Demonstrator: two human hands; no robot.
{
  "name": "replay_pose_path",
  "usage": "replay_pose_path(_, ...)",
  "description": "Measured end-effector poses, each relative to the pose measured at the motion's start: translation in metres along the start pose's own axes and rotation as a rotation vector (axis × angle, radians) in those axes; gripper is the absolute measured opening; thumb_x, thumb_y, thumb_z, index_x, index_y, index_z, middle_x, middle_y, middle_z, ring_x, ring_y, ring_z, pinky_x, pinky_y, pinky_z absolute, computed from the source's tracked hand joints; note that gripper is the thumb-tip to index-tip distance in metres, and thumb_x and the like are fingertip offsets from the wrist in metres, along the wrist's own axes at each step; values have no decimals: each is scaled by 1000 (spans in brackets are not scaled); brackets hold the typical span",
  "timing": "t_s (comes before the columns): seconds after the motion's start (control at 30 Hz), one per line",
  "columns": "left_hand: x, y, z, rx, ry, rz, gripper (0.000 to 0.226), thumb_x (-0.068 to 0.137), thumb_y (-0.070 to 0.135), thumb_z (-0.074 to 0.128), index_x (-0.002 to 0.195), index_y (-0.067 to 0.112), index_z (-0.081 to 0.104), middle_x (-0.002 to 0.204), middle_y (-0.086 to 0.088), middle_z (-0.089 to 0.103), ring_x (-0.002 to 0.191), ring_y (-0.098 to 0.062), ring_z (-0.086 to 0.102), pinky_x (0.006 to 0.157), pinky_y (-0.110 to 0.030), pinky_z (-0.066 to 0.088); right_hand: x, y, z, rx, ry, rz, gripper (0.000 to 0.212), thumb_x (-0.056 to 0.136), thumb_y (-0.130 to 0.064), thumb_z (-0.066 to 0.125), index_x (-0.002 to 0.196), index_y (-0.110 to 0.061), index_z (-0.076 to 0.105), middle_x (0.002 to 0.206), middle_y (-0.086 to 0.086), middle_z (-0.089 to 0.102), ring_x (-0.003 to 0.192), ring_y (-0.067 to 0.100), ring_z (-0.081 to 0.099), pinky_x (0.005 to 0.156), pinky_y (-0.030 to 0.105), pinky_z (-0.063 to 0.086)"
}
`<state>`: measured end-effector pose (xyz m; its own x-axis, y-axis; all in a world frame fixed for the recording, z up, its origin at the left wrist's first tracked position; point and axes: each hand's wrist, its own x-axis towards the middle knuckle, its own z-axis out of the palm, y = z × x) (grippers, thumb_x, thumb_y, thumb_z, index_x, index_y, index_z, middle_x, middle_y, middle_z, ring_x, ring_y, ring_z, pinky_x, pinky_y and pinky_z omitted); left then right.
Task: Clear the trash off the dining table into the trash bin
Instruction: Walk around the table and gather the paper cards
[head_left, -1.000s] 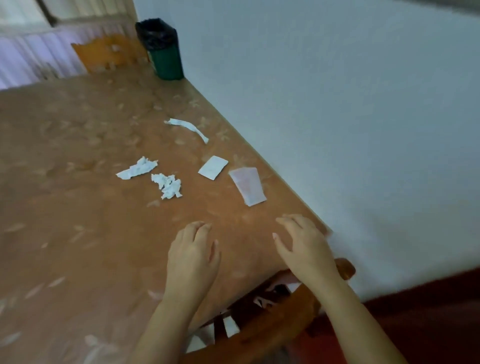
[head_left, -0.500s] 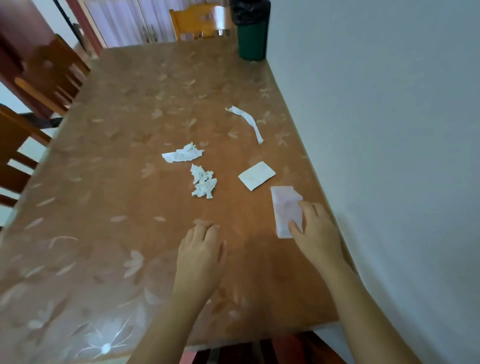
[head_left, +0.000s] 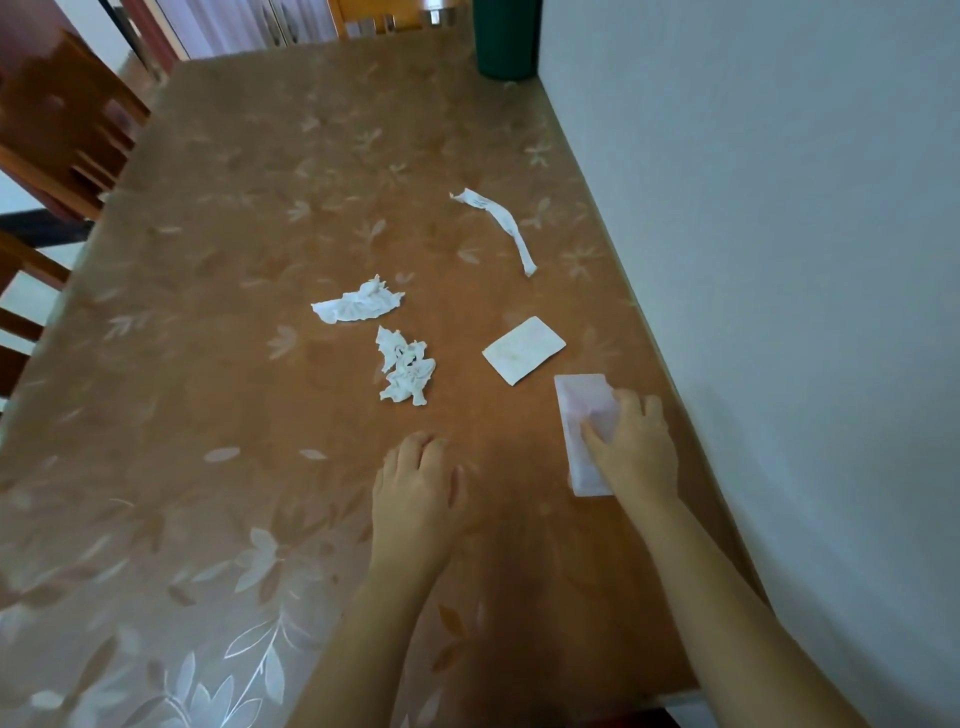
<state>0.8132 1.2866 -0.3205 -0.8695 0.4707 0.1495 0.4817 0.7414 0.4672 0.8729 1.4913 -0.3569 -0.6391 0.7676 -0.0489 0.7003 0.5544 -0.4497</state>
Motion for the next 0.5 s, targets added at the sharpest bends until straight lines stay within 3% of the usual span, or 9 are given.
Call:
replay_pose_path(0.17,25,-6,27,-12,-6,7,24,77,4,62,100,-3,62,108,-21,61,93,-39,56,80,-49,47,5,3,-4,38,-34,31,56,78,-49,60,120,-15,44,115,12,52,95,26,56,67,28,47)
replay_pose_path(0.27,46,-3,49,-44,-24,-9,28,79,13,63,105,2,61,111,-16,60,98,-33,53,82,-42,44,13,4,-17,90,37,24,54,77,-44,62,119,-15,46,114,12,53,95,25,55,65,26,43)
replay_pose_path(0.5,94,7,96,-154,-46,-44,40,80,19,65,115,2,56,121,-17,54,109,-31,48,89,-40,40,35,9,-45,91,135,-6,53,78,-37,65,121,-14,45,119,10,52,102,23,52,70,23,39)
